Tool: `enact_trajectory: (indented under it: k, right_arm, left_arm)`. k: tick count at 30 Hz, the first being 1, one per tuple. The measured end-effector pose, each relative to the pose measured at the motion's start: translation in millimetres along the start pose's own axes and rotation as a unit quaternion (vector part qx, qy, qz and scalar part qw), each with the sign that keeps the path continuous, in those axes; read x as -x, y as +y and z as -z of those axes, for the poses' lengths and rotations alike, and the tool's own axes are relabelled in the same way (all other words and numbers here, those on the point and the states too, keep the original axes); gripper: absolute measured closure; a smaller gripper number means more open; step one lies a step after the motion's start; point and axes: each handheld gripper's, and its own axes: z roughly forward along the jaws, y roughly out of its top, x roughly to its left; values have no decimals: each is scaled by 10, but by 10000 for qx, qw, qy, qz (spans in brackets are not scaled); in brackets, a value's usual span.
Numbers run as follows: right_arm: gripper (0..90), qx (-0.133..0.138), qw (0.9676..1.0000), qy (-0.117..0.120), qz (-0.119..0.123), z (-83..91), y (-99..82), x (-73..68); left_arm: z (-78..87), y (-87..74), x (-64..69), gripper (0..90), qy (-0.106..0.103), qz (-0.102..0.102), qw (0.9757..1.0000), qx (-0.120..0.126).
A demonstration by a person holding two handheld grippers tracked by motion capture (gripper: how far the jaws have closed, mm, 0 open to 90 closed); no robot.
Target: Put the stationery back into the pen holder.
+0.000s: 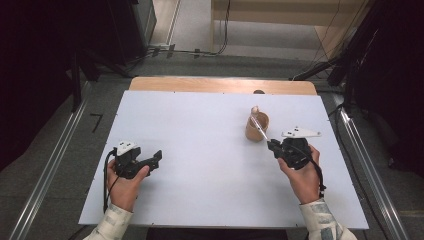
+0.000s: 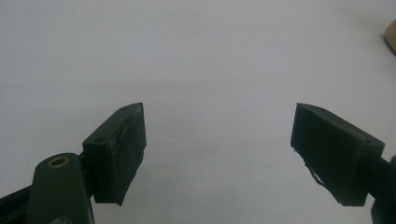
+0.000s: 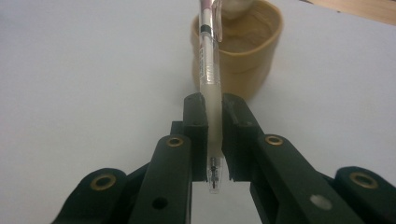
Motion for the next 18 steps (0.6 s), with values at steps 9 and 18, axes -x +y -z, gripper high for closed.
enact_trajectory:
  k: [9, 18]
  right_arm:
    - [790, -105, 9997, -187, -137, 25, -22, 129]
    - [789, -151, 9996, -204, -152, 30, -19, 131]
  left_arm:
    - [-6, -1, 4, 189, -2, -4, 10000, -13]
    - [-3, -1, 4, 189, -7, -8, 10000, -10]
